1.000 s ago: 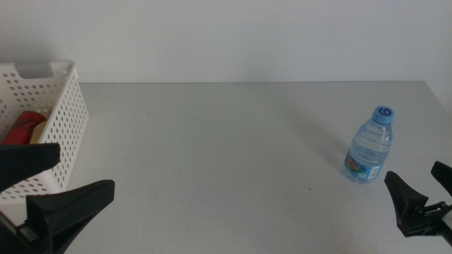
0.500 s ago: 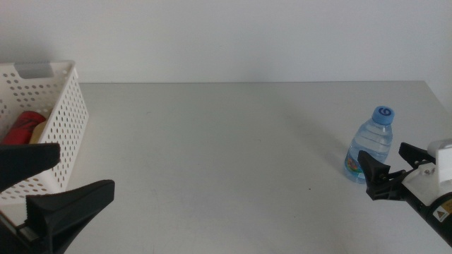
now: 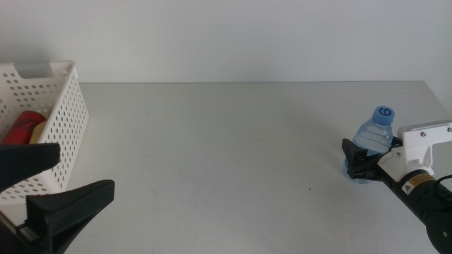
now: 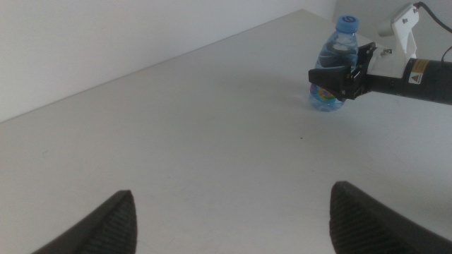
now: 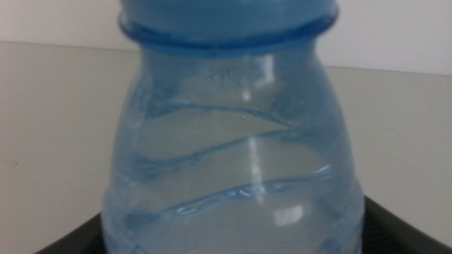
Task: Use arms to grab the bottles and put them into the dustbin to the left of the table.
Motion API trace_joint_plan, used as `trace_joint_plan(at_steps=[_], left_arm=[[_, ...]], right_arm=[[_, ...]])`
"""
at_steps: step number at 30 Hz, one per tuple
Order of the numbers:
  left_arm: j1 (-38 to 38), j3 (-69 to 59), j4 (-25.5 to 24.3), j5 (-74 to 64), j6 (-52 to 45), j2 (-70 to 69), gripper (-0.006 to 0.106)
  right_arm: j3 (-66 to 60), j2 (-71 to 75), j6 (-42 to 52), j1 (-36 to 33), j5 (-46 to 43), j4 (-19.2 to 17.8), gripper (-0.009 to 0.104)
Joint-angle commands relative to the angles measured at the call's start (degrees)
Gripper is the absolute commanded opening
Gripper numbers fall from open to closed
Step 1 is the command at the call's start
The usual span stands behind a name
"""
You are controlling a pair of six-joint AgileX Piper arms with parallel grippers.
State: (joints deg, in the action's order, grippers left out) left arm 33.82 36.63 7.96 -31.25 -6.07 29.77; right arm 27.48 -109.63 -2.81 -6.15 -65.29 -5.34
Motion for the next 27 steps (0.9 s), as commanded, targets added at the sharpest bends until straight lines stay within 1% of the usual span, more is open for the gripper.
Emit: trace_joint_plan(at_steps=[1, 2, 5, 6, 7, 9, 10, 14, 16, 18, 23, 27], left_arm=[[0.42, 1.49, 0.65, 4.52, 0.65, 0.16, 0.094], [0.42, 1.49, 0.65, 4.52, 0.65, 0.16, 0.094], [0.42, 1.49, 0.65, 4.52, 0.65, 0.16, 0.094], [0.42, 1.49, 0.65, 4.52, 0.65, 0.16, 0.094], [0.42, 1.49, 0.65, 4.52, 0.65, 0.16, 0.094], [0.42, 1.49, 0.65, 4.52, 0.65, 0.16, 0.094], [0.42, 1.49, 0.65, 4.52, 0.65, 0.16, 0.094], [0.42, 1.49, 0.65, 4.52, 0.65, 0.16, 0.094], [0.42, 1.49, 0.65, 4.52, 0.65, 0.16, 0.094], [0.42, 1.49, 0.65, 4.52, 0.65, 0.16, 0.094], [0.42, 1.49, 0.65, 4.52, 0.65, 0.16, 0.094], [0.42, 1.49, 0.65, 4.52, 0.65, 0.16, 0.094]], right_arm=[[1.33, 1.79, 0.86, -0.19, -9.01, 1.02, 0.080], [1.33, 1.79, 0.86, -0.19, -9.01, 1.34, 0.070], [1.27, 1.79, 0.86, -0.19, -8.94, 0.91, 0.026], [1.27, 1.79, 0.79, -0.45, -9.10, 0.51, 0.009], [1.36, 1.79, 0.70, -0.98, -9.60, 0.51, -0.001], [2.60, 1.79, 0.90, -2.29, -10.12, 0.05, -0.001], [3.74, 1.79, 0.90, -3.13, -10.12, -0.81, -0.001], [10.02, 1.79, 0.40, -6.99, -8.44, -7.93, -0.001], [14.77, 1.79, -1.71, -9.57, -5.23, -11.81, -0.001], [20.19, 1.43, -4.68, -12.14, -0.11, -14.19, -0.001], [33.27, -2.01, -9.37, -18.09, 9.66, -17.50, -0.001], [41.90, -6.62, -11.04, -21.56, 13.58, -17.98, -0.001]])
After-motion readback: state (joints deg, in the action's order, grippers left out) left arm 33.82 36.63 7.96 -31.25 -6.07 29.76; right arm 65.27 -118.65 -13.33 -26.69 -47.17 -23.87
